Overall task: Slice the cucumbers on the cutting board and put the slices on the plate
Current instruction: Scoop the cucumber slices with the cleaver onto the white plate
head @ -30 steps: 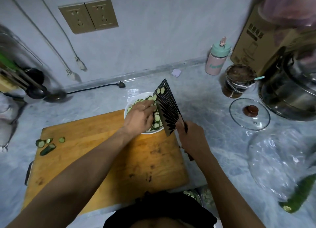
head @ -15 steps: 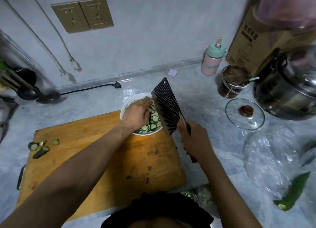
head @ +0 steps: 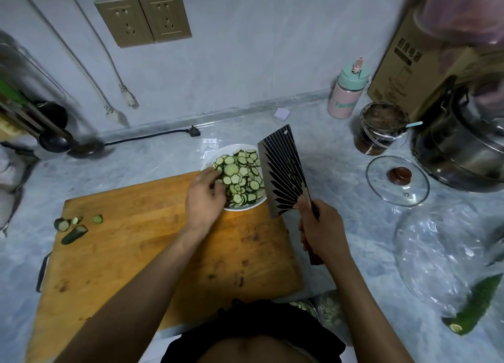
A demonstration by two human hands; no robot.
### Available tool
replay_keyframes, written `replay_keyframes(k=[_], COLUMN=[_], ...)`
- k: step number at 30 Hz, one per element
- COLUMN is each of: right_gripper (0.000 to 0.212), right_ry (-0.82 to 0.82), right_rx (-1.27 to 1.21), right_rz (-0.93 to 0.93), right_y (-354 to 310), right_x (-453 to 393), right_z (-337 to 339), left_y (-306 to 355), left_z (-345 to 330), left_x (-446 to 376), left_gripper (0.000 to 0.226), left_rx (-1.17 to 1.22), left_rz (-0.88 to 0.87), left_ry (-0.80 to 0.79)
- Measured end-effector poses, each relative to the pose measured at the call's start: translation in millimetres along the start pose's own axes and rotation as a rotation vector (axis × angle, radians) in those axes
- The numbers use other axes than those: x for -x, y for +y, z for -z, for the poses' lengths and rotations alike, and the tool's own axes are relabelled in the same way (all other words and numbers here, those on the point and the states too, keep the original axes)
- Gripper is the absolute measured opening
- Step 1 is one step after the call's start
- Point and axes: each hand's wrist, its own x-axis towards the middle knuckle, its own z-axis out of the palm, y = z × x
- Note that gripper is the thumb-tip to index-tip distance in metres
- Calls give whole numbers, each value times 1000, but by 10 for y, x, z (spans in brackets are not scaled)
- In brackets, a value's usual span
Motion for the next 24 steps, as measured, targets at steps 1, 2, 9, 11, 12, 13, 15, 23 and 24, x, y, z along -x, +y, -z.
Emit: replay_keyframes(k=[1, 2, 9, 11, 12, 13, 15, 23, 24], right_gripper=[45, 49, 48, 50, 51, 51, 52, 53, 53], right_ry=[12, 29, 51, 52, 58, 63, 70, 84, 86], right_rx=[-21, -44, -153, -136, -125, -110, -87, -145, -135], right_rz=[-21, -40, -105, -101, -99, -96, -88, -112, -110], right_y=[19, 25, 28, 34, 41, 51, 60, -6, -8], right_x=[18, 38, 121, 128, 128, 128, 128, 141, 136], right_z=[-16, -36, -75, -93, -106, -118, -132, -13, -4], left_y=[-79, -146, -66, 16, 70, 117, 239, 165, 158], left_z=[19, 34, 25, -48, -96, -161, -290, -379, -406], left_x=[81, 139, 96, -24, -80, -129, -180, -257, -281], left_gripper=[32, 32, 48, 49, 48, 48, 47, 55, 55], left_rx=[46, 67, -204, -279, -290, -299, -347, -390, -425], left_rz=[109, 196, -53, -113, -107, -112, -174, -44, -83], left_ry=[70, 111, -172, -236, -270, -308, -385, -329, -408])
